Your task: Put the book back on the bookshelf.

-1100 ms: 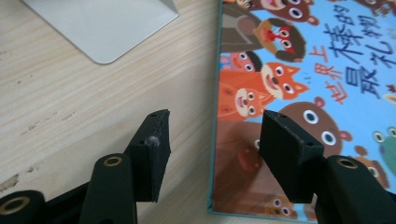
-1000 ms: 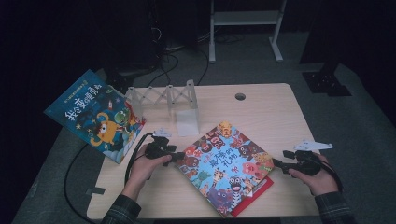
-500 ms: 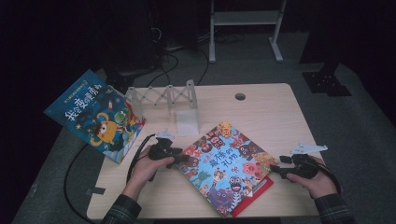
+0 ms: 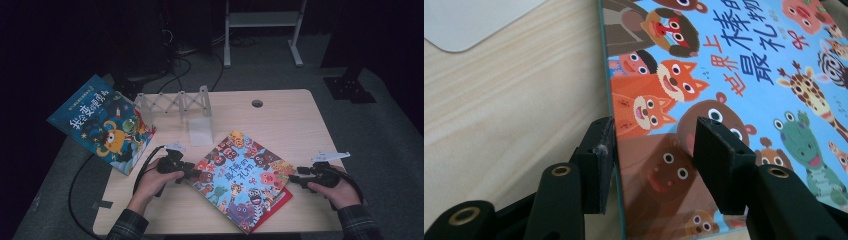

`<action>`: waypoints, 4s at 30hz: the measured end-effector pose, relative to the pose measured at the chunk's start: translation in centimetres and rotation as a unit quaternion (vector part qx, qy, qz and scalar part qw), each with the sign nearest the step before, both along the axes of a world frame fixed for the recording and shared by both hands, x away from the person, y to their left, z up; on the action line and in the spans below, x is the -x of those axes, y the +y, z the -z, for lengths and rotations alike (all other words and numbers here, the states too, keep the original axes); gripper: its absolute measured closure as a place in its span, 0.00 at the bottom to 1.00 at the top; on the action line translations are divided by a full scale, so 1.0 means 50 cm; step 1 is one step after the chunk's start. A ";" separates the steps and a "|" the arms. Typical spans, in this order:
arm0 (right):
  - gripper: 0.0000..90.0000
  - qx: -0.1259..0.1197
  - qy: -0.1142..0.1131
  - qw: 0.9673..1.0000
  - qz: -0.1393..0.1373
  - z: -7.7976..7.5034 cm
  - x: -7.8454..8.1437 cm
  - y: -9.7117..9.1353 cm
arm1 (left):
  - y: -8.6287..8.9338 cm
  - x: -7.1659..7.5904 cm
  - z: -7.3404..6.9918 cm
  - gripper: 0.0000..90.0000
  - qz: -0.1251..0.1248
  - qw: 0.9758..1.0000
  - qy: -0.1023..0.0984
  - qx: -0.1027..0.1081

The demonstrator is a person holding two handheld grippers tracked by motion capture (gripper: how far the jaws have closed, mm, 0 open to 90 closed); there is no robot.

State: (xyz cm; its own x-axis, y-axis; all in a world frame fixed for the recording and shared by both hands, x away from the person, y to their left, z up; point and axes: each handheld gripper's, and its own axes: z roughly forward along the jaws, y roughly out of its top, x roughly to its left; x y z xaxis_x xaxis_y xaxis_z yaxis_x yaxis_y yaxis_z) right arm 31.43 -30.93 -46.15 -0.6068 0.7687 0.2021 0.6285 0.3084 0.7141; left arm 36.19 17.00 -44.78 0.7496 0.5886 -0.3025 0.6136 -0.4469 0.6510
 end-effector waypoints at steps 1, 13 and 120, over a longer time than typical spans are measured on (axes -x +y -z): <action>0.49 0.000 0.001 1.000 -0.002 0.000 -0.003 0.000 | 0.002 0.002 -0.001 0.56 0.002 1.000 0.002 -0.001; 0.51 0.009 -0.003 1.000 -0.018 -0.001 -0.028 0.006 | 0.013 0.028 -0.004 0.57 0.020 1.000 0.023 0.002; 0.50 -0.037 0.017 0.998 -0.043 -0.002 -0.092 0.121 | 0.022 0.016 0.018 0.43 0.005 0.997 0.065 0.031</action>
